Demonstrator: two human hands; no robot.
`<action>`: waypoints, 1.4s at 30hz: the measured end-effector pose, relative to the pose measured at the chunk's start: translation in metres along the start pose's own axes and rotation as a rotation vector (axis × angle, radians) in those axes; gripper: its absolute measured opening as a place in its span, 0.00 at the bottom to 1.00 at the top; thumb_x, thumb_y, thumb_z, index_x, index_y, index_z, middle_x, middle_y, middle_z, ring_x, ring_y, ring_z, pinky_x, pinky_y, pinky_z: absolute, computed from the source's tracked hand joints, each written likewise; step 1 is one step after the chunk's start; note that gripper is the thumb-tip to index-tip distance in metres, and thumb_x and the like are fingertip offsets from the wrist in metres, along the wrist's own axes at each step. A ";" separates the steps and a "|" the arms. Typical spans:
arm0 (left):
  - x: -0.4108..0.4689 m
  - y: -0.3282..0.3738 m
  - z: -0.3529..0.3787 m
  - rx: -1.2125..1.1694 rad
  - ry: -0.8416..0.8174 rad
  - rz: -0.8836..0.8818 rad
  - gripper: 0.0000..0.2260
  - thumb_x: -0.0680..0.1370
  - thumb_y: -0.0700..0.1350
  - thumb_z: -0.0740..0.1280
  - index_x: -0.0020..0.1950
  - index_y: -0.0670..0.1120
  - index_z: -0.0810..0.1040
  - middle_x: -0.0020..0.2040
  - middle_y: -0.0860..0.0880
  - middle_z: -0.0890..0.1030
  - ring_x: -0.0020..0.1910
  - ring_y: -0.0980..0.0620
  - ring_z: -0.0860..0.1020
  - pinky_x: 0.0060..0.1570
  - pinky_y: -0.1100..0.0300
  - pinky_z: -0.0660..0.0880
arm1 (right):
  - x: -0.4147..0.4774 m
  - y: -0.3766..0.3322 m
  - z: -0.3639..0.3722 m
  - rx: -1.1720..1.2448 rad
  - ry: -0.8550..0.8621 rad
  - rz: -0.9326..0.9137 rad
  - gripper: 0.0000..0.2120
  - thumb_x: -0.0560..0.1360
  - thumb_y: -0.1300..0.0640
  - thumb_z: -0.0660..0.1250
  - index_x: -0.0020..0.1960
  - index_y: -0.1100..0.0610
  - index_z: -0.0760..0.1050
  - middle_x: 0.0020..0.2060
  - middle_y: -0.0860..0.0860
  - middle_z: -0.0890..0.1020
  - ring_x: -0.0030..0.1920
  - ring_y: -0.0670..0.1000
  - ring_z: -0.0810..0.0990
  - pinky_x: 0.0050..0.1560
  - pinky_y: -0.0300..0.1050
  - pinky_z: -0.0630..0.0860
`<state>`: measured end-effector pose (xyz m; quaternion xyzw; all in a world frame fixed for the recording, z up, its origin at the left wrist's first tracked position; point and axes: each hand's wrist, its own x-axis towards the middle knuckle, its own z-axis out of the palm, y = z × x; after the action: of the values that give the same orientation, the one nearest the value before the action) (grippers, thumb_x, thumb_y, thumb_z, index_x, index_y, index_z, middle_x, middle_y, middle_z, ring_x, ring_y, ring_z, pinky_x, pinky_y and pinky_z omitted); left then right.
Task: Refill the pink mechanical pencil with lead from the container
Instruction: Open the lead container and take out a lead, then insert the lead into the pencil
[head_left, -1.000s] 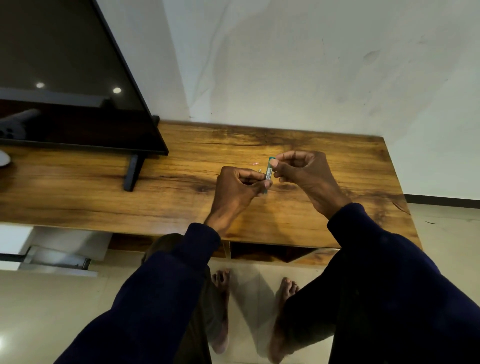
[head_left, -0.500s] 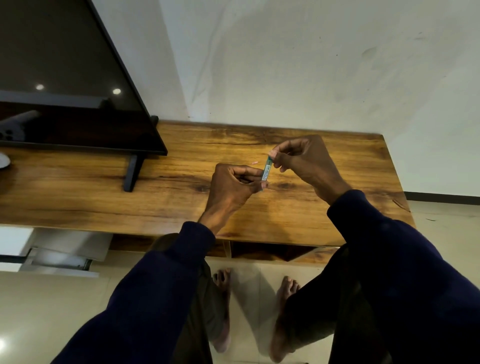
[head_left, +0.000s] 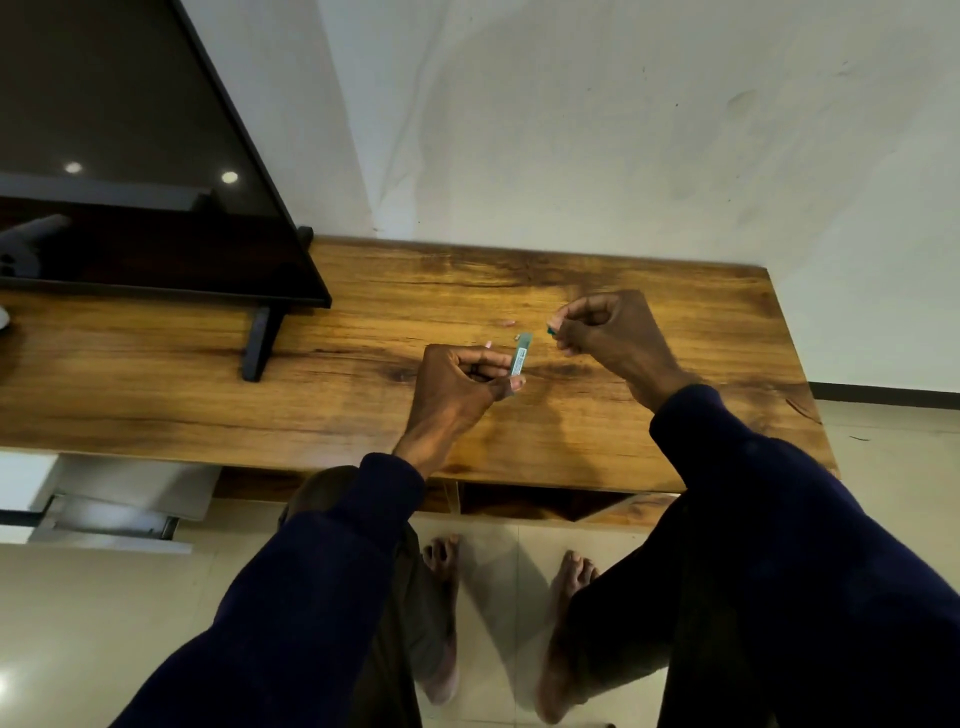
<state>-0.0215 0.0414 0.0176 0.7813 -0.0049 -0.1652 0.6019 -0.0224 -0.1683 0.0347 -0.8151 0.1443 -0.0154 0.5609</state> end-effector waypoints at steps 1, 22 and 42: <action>0.000 0.000 -0.001 -0.001 -0.003 -0.005 0.14 0.70 0.37 0.81 0.55 0.43 0.87 0.48 0.50 0.88 0.50 0.53 0.87 0.50 0.63 0.84 | 0.001 0.005 0.002 -0.034 0.006 0.016 0.06 0.76 0.62 0.77 0.48 0.65 0.84 0.40 0.60 0.87 0.37 0.52 0.85 0.43 0.46 0.84; -0.004 0.026 -0.009 0.214 0.072 0.245 0.11 0.79 0.39 0.74 0.57 0.52 0.85 0.54 0.50 0.84 0.51 0.57 0.80 0.51 0.64 0.77 | -0.005 0.019 0.034 1.090 -0.150 0.578 0.27 0.87 0.48 0.57 0.59 0.73 0.79 0.55 0.69 0.85 0.54 0.62 0.87 0.52 0.53 0.87; 0.008 0.049 -0.017 0.325 0.158 0.342 0.09 0.81 0.37 0.71 0.60 0.43 0.86 0.57 0.47 0.86 0.54 0.58 0.83 0.55 0.71 0.78 | -0.012 0.016 0.022 1.028 -0.497 0.524 0.17 0.83 0.65 0.59 0.66 0.78 0.72 0.62 0.72 0.80 0.63 0.68 0.83 0.57 0.56 0.84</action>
<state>-0.0001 0.0424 0.0652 0.8662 -0.1167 0.0034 0.4859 -0.0337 -0.1506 0.0137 -0.3578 0.1787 0.2452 0.8832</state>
